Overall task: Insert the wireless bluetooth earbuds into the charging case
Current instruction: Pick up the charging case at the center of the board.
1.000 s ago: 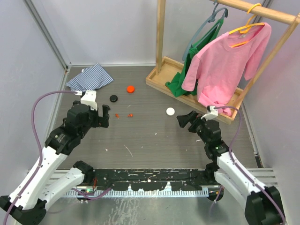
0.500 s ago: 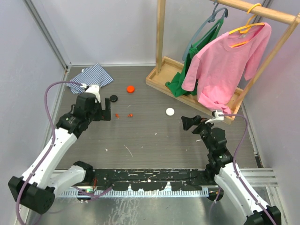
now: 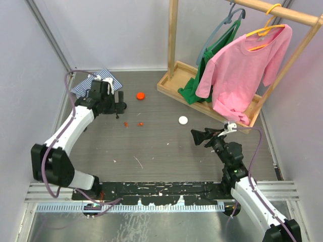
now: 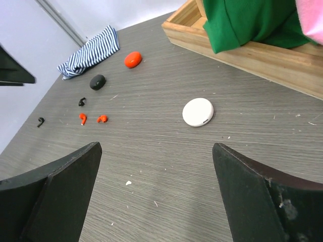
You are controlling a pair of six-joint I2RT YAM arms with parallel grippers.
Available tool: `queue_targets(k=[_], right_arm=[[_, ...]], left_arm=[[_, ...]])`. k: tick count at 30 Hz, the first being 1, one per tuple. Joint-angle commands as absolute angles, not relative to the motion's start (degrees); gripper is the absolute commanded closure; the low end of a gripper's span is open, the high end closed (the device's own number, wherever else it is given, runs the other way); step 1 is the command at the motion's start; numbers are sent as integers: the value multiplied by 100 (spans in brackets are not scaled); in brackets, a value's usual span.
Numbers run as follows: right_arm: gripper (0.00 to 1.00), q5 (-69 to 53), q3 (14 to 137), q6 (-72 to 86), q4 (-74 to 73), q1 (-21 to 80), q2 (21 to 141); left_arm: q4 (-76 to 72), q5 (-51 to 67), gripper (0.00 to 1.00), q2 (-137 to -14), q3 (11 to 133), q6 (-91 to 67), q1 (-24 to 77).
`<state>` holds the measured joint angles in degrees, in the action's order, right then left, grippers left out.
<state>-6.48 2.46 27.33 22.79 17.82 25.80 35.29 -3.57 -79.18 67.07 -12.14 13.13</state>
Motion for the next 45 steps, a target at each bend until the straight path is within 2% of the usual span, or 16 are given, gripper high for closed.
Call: queue_targets(k=[1,10,13,23,27,40,45], right_arm=[[3,-809,162,2698,2820,1760,2376],[3,-665,71,2631,2957,2012,2353],[3,-644,53,2611,2984,2055,2381],[3,-633,43,2567,3050,2051,2480],[3,-626,52,2549,3028,2053,2479],[3,-623,44,2549,3066,2055,2531],[3,-631,52,2549,3076,2052,2565]], left_arm=[[3179,167,2,-8599,7314,-612,1244],[3482,661,2,-10453,8831,667,1248],[4104,684,1,-11196,9574,1401,1244],[4565,561,6,-12142,10417,2192,1188],[4696,822,12,-12457,10728,2162,1109],[4912,844,43,-12980,11093,2088,995],[4911,901,50,-13034,11101,1994,985]])
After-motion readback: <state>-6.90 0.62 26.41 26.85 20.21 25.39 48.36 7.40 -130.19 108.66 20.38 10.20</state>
